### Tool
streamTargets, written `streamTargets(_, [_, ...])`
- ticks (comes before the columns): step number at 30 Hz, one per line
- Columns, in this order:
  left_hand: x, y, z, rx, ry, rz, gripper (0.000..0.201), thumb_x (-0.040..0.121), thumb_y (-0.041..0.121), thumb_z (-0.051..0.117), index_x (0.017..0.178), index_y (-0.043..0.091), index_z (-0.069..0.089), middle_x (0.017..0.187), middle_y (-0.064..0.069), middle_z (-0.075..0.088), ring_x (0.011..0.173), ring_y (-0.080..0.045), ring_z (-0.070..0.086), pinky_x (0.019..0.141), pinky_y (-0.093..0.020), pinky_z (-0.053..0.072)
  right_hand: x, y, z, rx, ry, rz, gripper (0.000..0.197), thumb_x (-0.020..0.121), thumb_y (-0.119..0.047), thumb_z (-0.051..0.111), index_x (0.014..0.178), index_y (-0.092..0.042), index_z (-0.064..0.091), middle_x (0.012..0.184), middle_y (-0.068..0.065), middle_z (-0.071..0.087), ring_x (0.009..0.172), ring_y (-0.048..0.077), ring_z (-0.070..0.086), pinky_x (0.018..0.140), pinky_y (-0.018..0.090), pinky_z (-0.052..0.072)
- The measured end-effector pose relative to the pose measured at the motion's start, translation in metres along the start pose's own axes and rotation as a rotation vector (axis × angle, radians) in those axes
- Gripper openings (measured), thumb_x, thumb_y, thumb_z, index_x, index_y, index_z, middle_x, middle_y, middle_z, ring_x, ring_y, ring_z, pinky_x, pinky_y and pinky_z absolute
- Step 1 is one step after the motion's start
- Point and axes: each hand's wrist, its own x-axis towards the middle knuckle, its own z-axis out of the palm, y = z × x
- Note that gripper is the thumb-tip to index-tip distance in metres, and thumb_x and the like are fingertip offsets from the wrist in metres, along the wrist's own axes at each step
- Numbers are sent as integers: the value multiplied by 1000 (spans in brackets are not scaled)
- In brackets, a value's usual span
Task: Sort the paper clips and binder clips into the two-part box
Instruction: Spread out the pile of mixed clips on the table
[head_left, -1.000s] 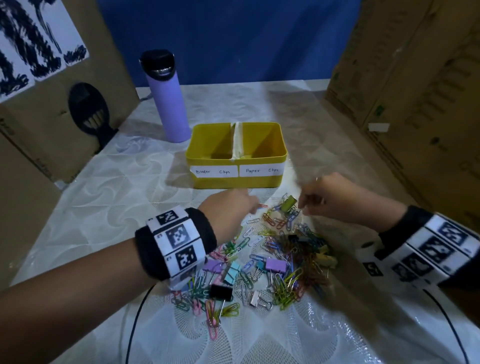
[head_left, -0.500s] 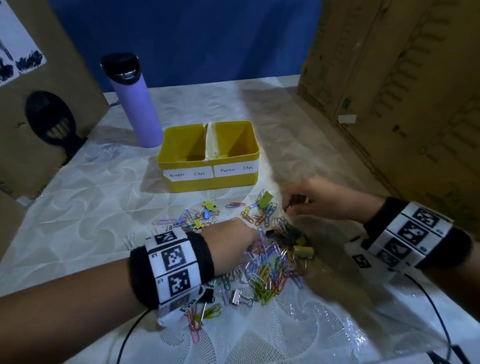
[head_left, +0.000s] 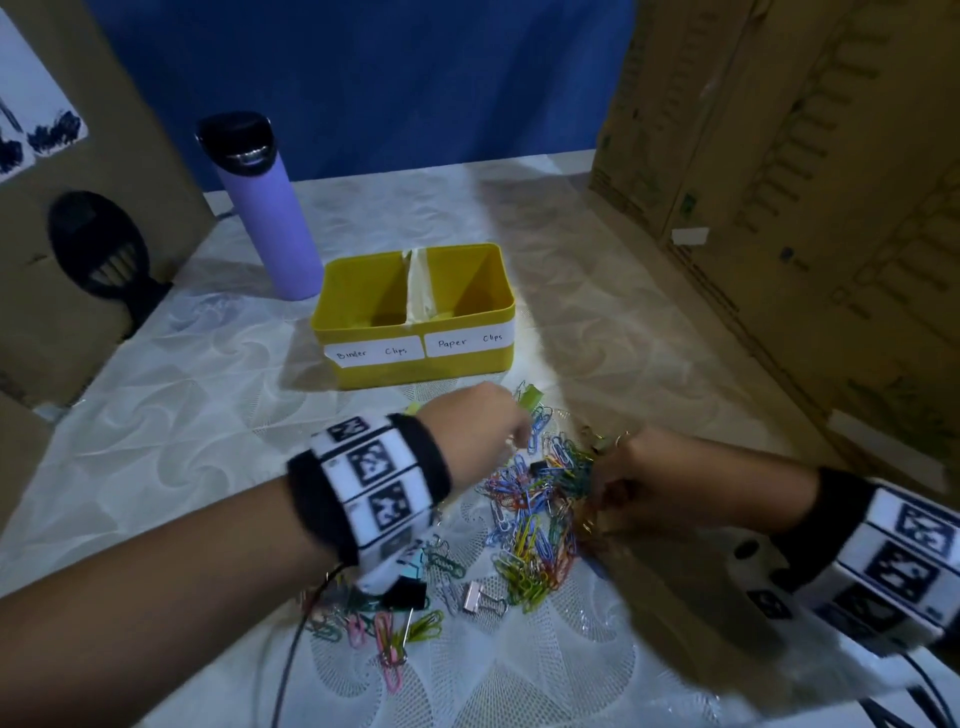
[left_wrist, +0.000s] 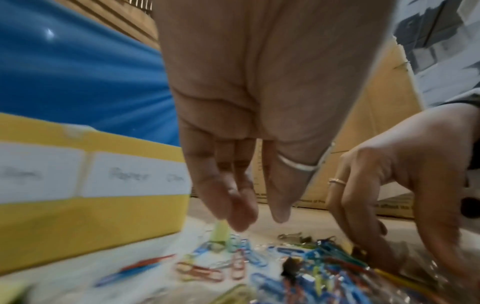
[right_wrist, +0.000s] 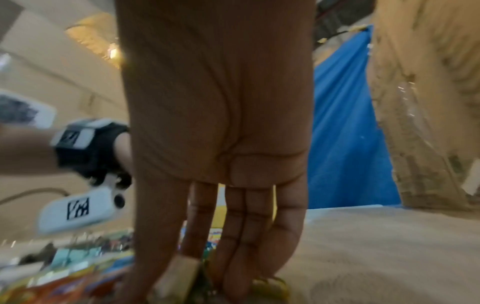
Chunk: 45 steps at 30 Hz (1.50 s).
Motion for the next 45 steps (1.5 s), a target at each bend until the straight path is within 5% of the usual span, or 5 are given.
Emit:
streamTargets(9, [35, 21, 8, -30, -173, 54, 23, 86, -1, 55, 104, 7, 66, 114, -11, 64, 102, -26, 61, 78, -26, 42, -8, 2, 1, -11, -116, 48, 14, 69, -17, 66, 83, -17, 65, 85, 4, 68, 75, 14, 59, 68, 31, 48])
streamTargets(17, [28, -12, 13, -61, -167, -77, 40, 82, -8, 47, 104, 20, 63, 93, -5, 56, 85, -22, 58, 73, -31, 46, -4, 29, -20, -70, 161, 303, 25, 76, -20, 70, 100, -16, 62, 74, -11, 46, 76, 15, 49, 60, 25, 36])
streamTargets(25, [18, -31, 23, -63, -162, -37, 44, 82, -3, 50, 107, 32, 59, 66, 10, 47, 67, -13, 54, 64, -34, 49, 10, 4, -12, 10, -55, 27, 19, 70, -19, 72, 88, -17, 67, 86, 5, 67, 72, 12, 55, 66, 26, 45])
streamTargets(33, [0, -32, 21, -170, -145, 39, 31, 89, 8, 49, 111, 19, 68, 105, -4, 71, 92, -15, 62, 84, -22, 46, 4, 0, -11, -145, -56, 129, 13, 74, -9, 54, 80, -11, 65, 84, 11, 68, 78, 26, 62, 67, 33, 49])
streamTargets(45, [0, -30, 19, -118, -100, 76, 23, 82, 13, 67, 104, 11, 72, 100, -7, 75, 91, -17, 69, 79, -18, 48, 4, -10, -6, -208, 93, 119, 26, 78, -23, 58, 104, -15, 59, 108, 6, 57, 101, 24, 54, 79, 32, 43])
